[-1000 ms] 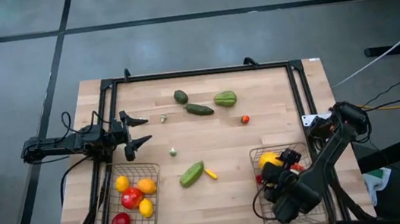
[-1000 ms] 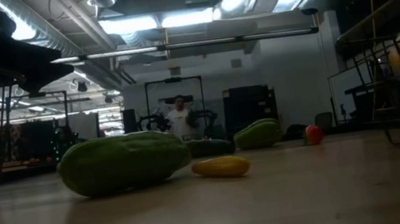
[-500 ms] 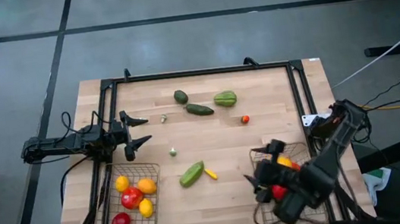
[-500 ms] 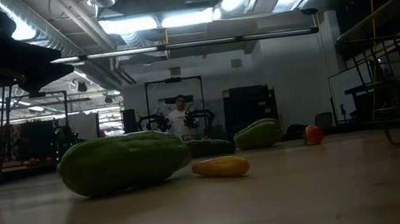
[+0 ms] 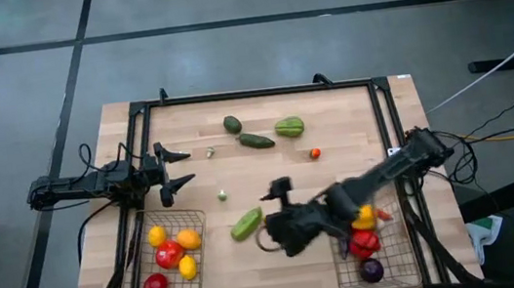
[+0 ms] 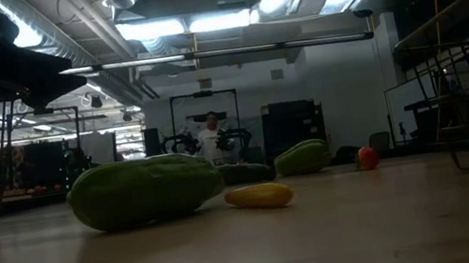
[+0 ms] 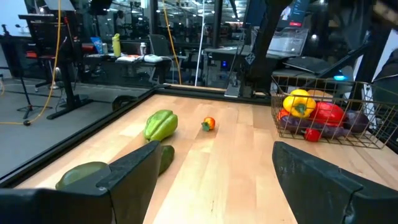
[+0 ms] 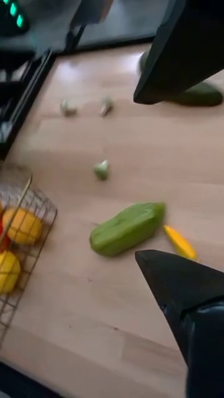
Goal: Sort produce into baskets
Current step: Put the bottom green chayote into the right wire basket
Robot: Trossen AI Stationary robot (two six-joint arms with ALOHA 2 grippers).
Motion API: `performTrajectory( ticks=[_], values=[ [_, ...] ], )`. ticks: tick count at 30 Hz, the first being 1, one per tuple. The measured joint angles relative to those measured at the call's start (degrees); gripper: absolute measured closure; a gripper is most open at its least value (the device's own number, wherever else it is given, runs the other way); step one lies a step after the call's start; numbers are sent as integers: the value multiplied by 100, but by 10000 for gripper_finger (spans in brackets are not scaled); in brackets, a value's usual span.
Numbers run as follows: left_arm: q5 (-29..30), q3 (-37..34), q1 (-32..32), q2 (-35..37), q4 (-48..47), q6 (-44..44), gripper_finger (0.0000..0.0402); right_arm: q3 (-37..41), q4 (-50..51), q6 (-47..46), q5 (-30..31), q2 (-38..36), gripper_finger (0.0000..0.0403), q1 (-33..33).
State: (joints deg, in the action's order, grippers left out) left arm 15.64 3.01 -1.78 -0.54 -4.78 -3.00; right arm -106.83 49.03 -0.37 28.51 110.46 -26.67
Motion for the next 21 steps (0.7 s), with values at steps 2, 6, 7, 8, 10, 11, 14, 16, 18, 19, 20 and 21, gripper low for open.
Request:
performTrajectory(
  ticks=[2,6,7,8,10,11,14,16,18,19,20,21],
  values=[
    [0,0,0,1,-2,2,95,-2,-263,318,-362,216,4,184],
    [0,0,1,1,-2,2,95,0,-603,832,-1078,678,4,506],
    [0,0,2,1,0,2,95,0,-623,943,-1242,786,4,573],
    [0,0,2,1,0,2,95,0,-687,1033,-1413,903,4,644],
    [0,0,0,1,-2,2,95,0,-888,1173,-1745,1113,4,782],
    [0,0,1,1,0,2,95,0,-897,1235,-1908,1208,4,849],
    [0,0,1,2,0,2,95,0,-1098,1279,-2353,1468,4,1037],
    [0,0,1,1,-1,1,95,0,-1160,1288,-2590,1608,4,1159],
    [0,0,0,2,1,2,95,0,-1256,1304,-2754,1722,4,1286],
    [0,0,0,2,1,0,95,1,-1264,1308,-2825,1768,4,1345],
    [0,0,2,1,-2,2,95,2,-1318,1308,-2887,1820,4,1399],
    [0,0,0,1,-1,2,95,2,-1377,1304,-2966,1853,4,1455]
  ],
)
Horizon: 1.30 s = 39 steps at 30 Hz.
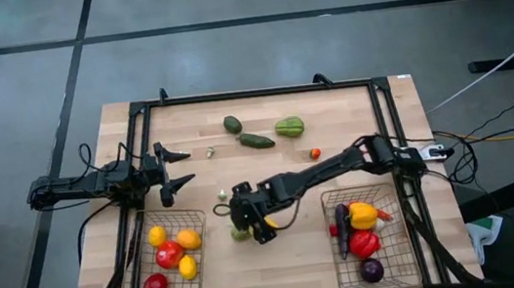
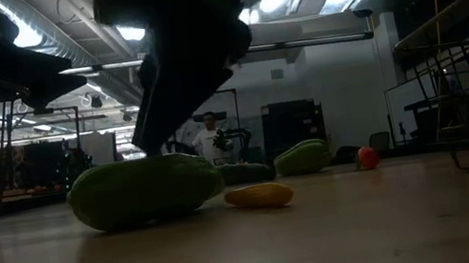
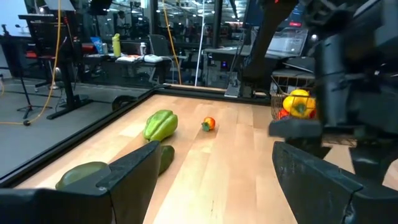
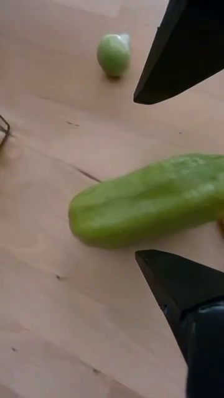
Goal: Sort produce into baskets
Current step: Put the bottom green chayote into the right wire basket
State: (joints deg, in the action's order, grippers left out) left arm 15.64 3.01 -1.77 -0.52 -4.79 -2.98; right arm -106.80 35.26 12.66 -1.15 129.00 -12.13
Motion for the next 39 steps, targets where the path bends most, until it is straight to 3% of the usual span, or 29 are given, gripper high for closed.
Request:
performTrajectory(
  ticks=[5,17,22,33,39],
  values=[
    [0,0,1,1,2,0,95,-2,-70,-65,-470,171,4,181],
    [0,0,1,1,0,0,96,2,-53,-259,-809,513,9,282],
    [0,0,-1,1,0,0,96,-2,-69,-343,-844,513,50,289],
    [0,0,-1,1,1,0,96,-5,88,-811,-1003,443,182,278],
    [0,0,0,0,0,0,96,-16,331,-960,-975,89,183,272]
  ],
)
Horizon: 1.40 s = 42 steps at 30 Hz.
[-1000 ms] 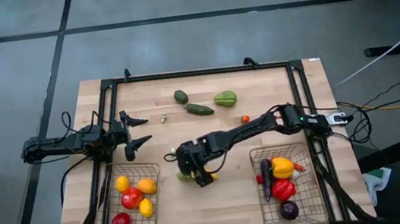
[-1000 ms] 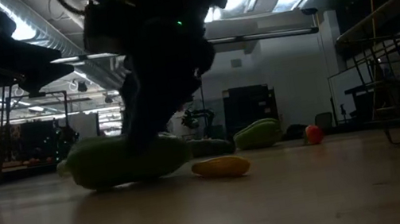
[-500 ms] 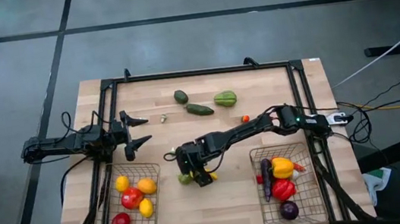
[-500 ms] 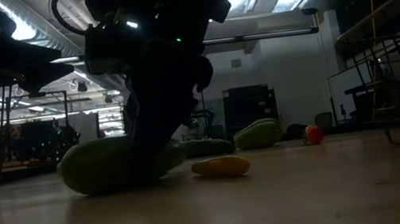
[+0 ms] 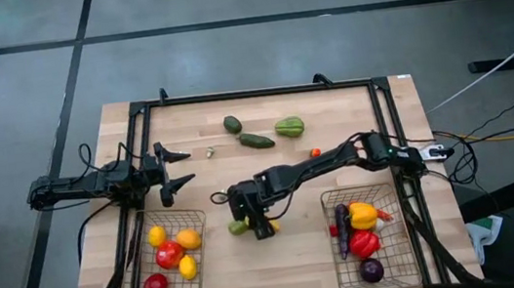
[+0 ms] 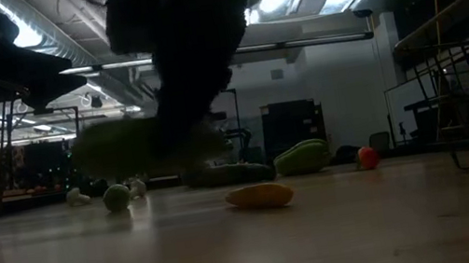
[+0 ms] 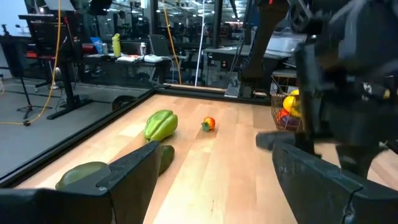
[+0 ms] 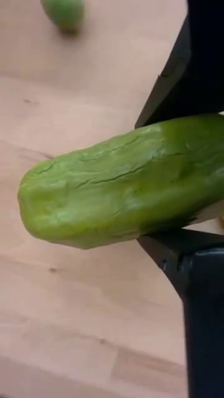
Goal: Sort produce into baskets
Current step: Put the bottom green chayote into the right wire basket
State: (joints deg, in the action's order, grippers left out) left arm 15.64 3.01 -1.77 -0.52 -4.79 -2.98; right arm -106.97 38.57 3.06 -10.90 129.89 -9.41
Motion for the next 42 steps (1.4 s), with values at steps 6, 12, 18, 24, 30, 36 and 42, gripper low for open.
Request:
performTrajectory(
  ticks=[6,12,18,24,30,36,42],
  values=[
    [0,0,1,1,3,0,96,-3,549,-137,397,-593,159,-80],
    [0,0,0,1,2,-1,96,-3,1501,-329,1189,-1219,166,-399],
    [0,0,-1,1,-1,0,96,-5,2557,-1221,1919,-1693,172,-824],
    [0,0,-1,-1,-1,-2,96,-5,3737,-2614,2681,-1921,172,-1389],
    [0,0,1,1,-1,0,95,-3,4858,-4576,3443,-1943,173,-2037],
    [0,0,-1,-1,0,0,95,185,5161,-5895,3836,-1972,173,-2680],
    [0,0,-1,1,1,0,95,647,5140,-6640,3672,-1983,173,-3185]
  ],
)
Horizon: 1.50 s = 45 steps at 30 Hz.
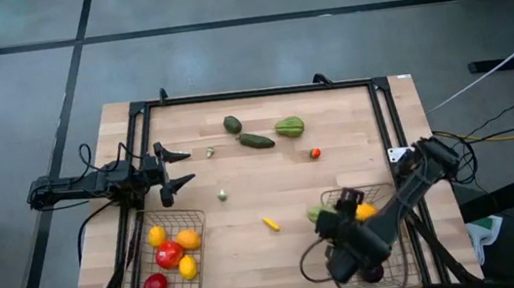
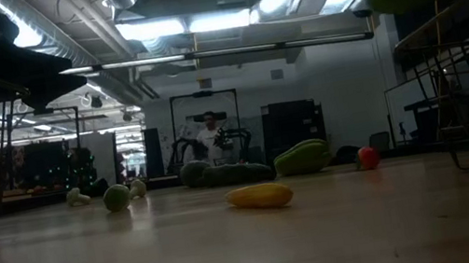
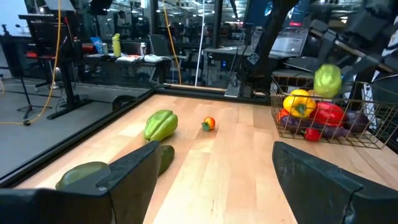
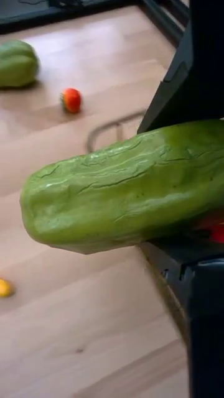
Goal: Sort produce into baskets
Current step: Put the bottom green chayote into the right wire basket
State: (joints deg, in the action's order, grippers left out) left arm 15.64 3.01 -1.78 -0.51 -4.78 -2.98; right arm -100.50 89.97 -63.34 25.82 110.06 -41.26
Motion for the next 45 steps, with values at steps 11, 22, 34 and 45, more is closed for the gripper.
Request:
performTrajectory(
  ticks=[11,22,34,45],
  values=[
    [0,0,1,0,0,0,95,440,19,-1149,-96,-2,173,-751],
    [0,0,2,0,0,0,95,462,-7,-1575,261,0,173,-1104],
    [0,0,2,-1,0,0,95,462,7,-1299,277,-201,173,-1184],
    [0,0,0,-2,0,-1,95,462,3,-1372,-193,-188,173,-1549]
  ],
)
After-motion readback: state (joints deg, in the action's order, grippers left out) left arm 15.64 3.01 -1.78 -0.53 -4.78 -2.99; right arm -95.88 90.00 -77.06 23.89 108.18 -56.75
